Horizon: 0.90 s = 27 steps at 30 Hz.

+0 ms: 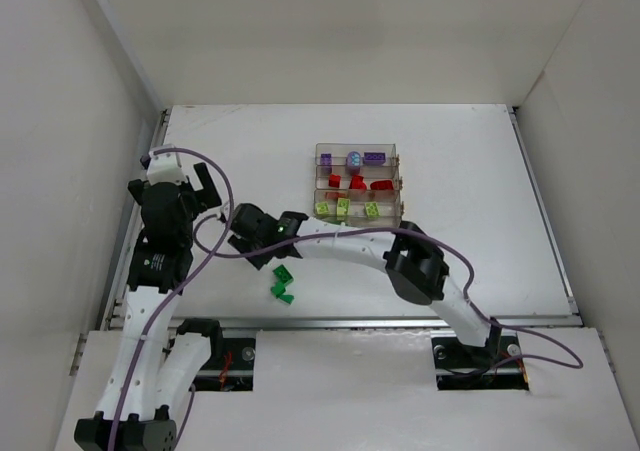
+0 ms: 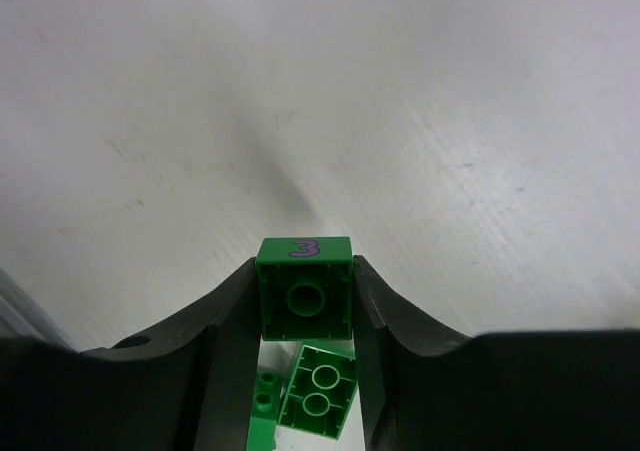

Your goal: Sort the legos into containers by color

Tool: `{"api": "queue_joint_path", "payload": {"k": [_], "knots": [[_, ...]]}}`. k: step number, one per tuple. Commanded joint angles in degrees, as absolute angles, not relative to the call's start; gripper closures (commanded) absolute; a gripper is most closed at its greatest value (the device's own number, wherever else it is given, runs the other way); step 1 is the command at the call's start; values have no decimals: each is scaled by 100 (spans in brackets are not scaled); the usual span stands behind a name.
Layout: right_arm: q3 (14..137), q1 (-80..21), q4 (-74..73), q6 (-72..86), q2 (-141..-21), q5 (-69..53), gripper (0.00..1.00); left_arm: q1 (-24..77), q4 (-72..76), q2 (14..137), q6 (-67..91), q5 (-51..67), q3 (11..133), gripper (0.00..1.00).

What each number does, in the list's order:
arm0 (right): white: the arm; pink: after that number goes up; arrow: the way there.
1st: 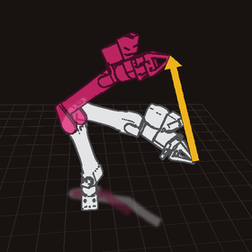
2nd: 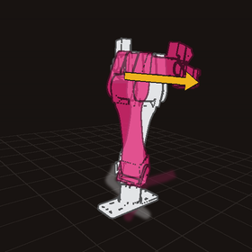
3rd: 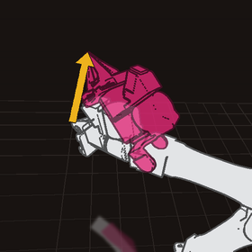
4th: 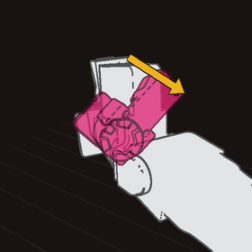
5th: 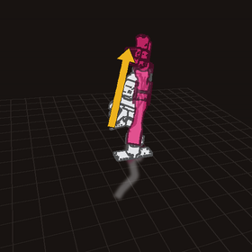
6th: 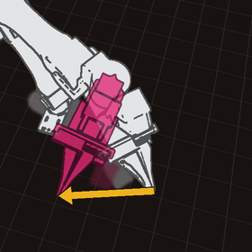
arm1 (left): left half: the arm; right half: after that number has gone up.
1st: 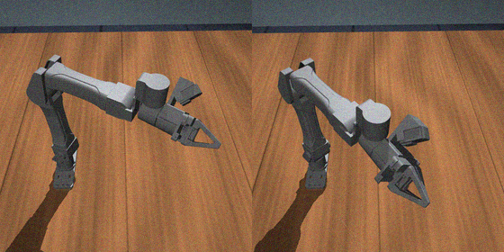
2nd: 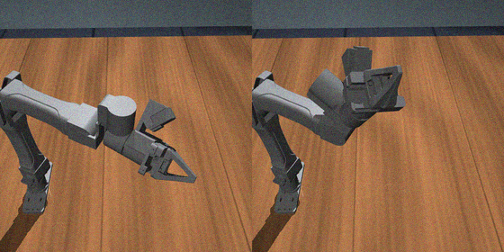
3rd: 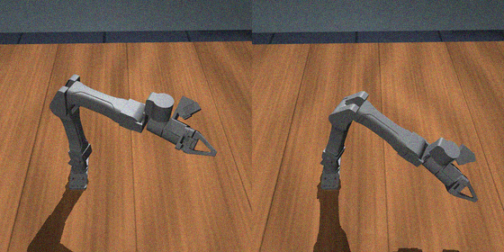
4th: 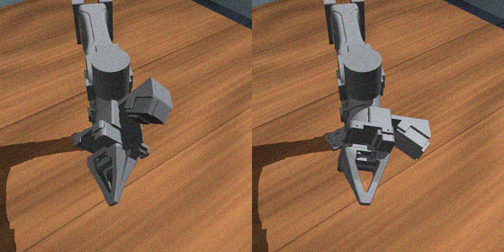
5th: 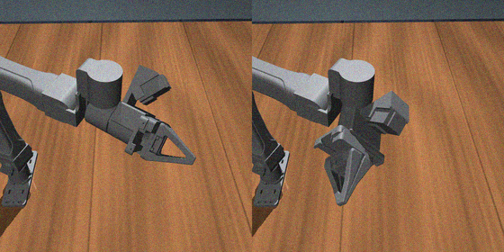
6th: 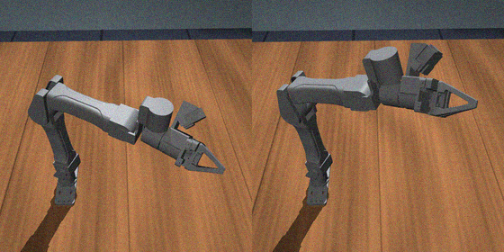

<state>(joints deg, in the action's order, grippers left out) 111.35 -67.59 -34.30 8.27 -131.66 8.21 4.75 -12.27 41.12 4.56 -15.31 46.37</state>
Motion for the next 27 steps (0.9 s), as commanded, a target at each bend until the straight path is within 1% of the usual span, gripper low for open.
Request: {"api": "queue_joint_path", "payload": {"k": [1,3,5,6,7,8,9,10,11,13,14,16,17,23,27], "knots": [[11829,-6742,-3225,1202,-12315,1484,100,448,-1020,4017,431,-1328,4588,0],[11830,-6549,-3348,1423,-12165,1643,100,448,-1020,3964,352,-1205,4640,0],[11542,-6373,-3603,1809,-11858,1644,100,448,-906,3903,491,-934,4641,0],[11340,-6172,-3656,1950,-11717,1644,100,448,-783,3902,631,-792,4641,0],[10772,-6066,-3656,2090,-11542,1644,100,448,-782,3850,685,-591,4641,0],[10453,-5977,-3656,2353,-11140,1644,100,448,-782,3850,564,-67,4641,0],[10120,-5890,-3656,2486,-10901,1696,100,448,-782,3850,345,269,4641,0],[9472,-5706,-3578,2618,-10664,1696,100,448,-869,3850,56,612,4641,0],[9170,-5608,-3508,2889,-10200,1696,100,448,-870,3789,-217,928,4641,0],[8642,-5284,-3507,3154,-9775,1696,100,448,-948,3788,-929,1685,4501,0],[8196,-5169,-3507,3260,-9599,1696,100,448,-1010,3858,-1193,1879,4500,0],[7815,-4949,-3507,3506,-9186,1696,100,448,-1168,4024,-1528,2057,4500,0],[7344,-4478,-3455,3611,-8950,1696,100,448,-1743,4513,-2182,2300,4709,0],[7163,-4315,-3524,3612,-8825,1748,100,448,-1811,4649,-2522,2487,4711,0],[6874,-4315,-3524,3735,-8755,1749,94,448,-1758,4649,-2470,2540,4658,0]]}}
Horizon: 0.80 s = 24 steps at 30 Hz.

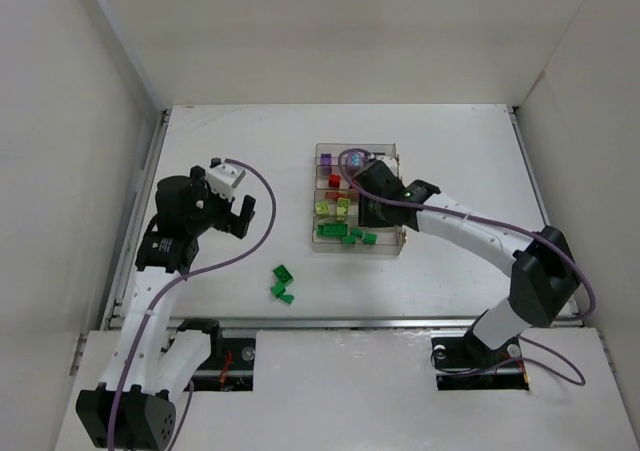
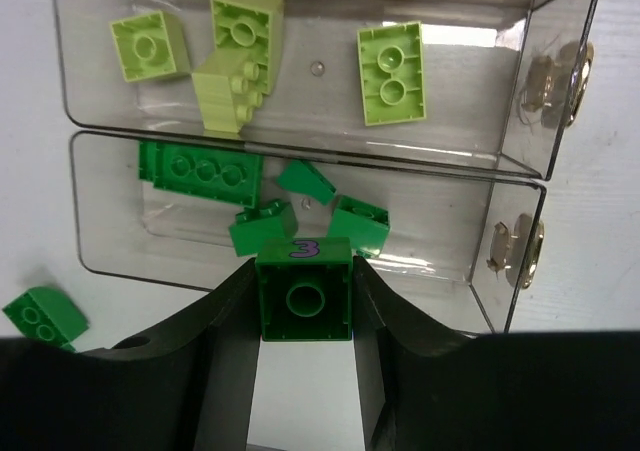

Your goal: Sort the legos into containers by color

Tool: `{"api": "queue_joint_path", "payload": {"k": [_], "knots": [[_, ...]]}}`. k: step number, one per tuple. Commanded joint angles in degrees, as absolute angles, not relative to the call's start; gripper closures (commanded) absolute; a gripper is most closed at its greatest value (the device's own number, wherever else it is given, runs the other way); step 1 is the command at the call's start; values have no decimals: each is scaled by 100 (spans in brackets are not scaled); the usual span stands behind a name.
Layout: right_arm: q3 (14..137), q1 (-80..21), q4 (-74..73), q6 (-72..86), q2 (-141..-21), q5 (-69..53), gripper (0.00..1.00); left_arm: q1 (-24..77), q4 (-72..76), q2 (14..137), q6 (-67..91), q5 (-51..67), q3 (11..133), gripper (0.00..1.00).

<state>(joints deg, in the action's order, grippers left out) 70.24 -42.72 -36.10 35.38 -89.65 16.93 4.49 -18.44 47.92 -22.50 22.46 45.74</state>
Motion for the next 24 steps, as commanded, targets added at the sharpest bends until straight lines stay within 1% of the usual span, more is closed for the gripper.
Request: {"api": "queue_joint_path", "payload": {"k": [1,4,6,7,8,9,11,13,24], "knots": [[6795,-4315,-3524,3735,-8754,1749,93,448,-1758,4649,-2409,2540,4658,0],[6601,-4263,-3375,3858,-8692,1688,84,448,-1758,4649,-2408,2592,4606,0],[6530,-4210,-3313,3858,-8692,1687,62,448,-1810,4649,-2408,2593,4605,0],[6530,-4210,-3313,3858,-8692,1687,48,448,-1811,4649,-2408,2645,4605,0],[6530,-4210,-3313,3858,-8692,1687,37,448,-1863,4649,-2408,2706,4605,0],[6530,-4210,-3313,3858,-8692,1687,20,448,-1863,4649,-2460,2707,4605,0],[6653,-4210,-3313,3858,-8692,1757,6,448,-1968,4649,-2522,2856,4605,0],[6653,-4210,-3313,3858,-8692,1758,2,448,-1969,4649,-2522,2927,4605,0],[6873,-4210,-3313,3700,-8394,1811,1,448,-2021,4702,-2575,3103,4544,0]]}}
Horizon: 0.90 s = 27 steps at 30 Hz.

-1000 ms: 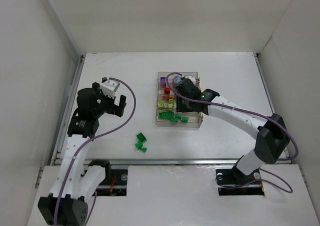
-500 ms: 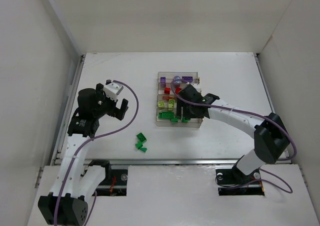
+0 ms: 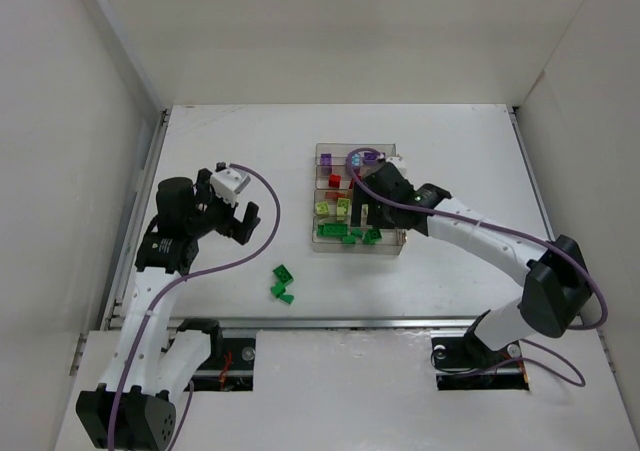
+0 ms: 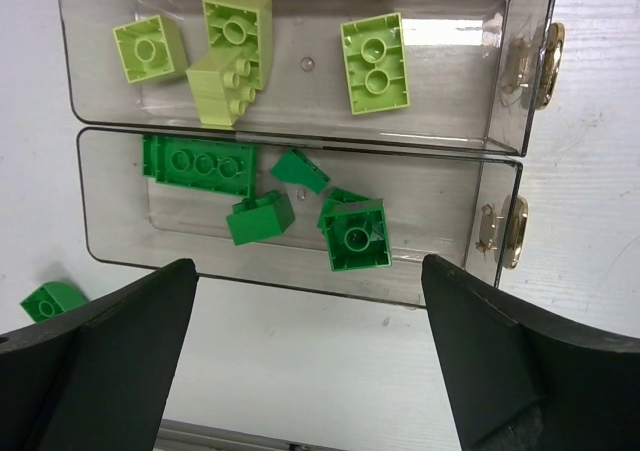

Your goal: Sort the legos into containers by color

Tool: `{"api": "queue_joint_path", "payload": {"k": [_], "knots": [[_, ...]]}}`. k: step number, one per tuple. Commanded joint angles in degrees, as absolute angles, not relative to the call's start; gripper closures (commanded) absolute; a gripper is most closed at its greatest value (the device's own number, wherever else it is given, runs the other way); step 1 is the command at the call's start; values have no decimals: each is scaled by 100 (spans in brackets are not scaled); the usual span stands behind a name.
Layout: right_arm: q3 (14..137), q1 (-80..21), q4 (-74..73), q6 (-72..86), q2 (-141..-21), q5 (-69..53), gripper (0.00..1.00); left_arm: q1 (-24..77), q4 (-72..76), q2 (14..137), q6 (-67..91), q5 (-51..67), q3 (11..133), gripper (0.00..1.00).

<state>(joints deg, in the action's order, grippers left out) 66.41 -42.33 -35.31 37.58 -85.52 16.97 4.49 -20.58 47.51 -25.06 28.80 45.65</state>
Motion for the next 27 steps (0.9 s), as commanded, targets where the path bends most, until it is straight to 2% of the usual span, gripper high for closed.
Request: {"api": "queue_joint_path", "payload": {"k": [1,27], "knots": [[6873,-4210,-3313,3700,-8394,1811,1,448,-2021,4702,-2575,3155,4544,0],[6768,-4385,-3366,3542,-8227,1811,1,448,-2075,4764,-2689,3261,4438,0]]}}
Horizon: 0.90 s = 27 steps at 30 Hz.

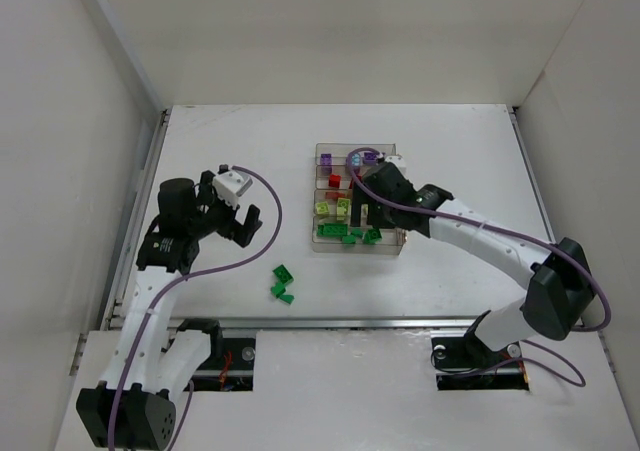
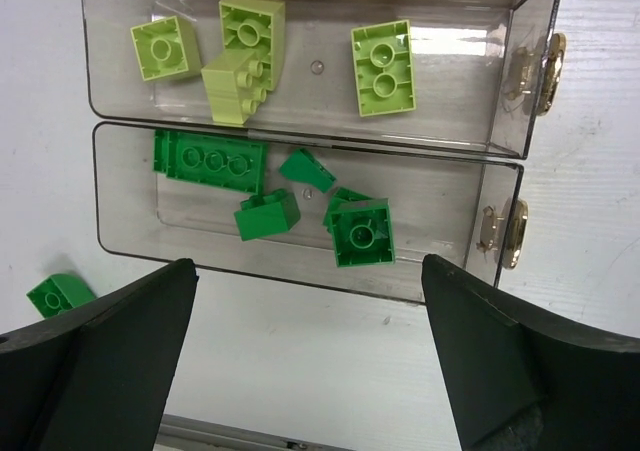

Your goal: Sort the legos into containers by color

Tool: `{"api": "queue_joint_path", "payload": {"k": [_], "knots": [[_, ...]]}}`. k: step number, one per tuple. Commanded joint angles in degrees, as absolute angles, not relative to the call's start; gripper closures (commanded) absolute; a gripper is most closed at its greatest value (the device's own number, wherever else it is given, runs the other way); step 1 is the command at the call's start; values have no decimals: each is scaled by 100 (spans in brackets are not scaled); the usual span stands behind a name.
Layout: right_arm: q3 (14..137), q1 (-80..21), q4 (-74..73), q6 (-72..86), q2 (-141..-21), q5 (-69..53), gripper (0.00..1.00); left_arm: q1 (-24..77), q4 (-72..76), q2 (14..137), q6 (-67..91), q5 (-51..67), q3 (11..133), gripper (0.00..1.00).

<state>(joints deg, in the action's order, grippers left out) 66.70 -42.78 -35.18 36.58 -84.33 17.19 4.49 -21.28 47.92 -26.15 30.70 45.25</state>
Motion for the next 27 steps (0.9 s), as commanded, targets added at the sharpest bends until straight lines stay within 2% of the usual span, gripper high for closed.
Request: {"api": "queue_joint_path", "payload": {"k": [1,27], "knots": [[6828,-4386,-3427,3542,-8227,1811,1,448,-2074,4764,-2689,3261,4386,0],[6864,-4623,-3366,3384,-8279,1995,1,448,-2074,4878,-2584,3313,4447,1]]}}
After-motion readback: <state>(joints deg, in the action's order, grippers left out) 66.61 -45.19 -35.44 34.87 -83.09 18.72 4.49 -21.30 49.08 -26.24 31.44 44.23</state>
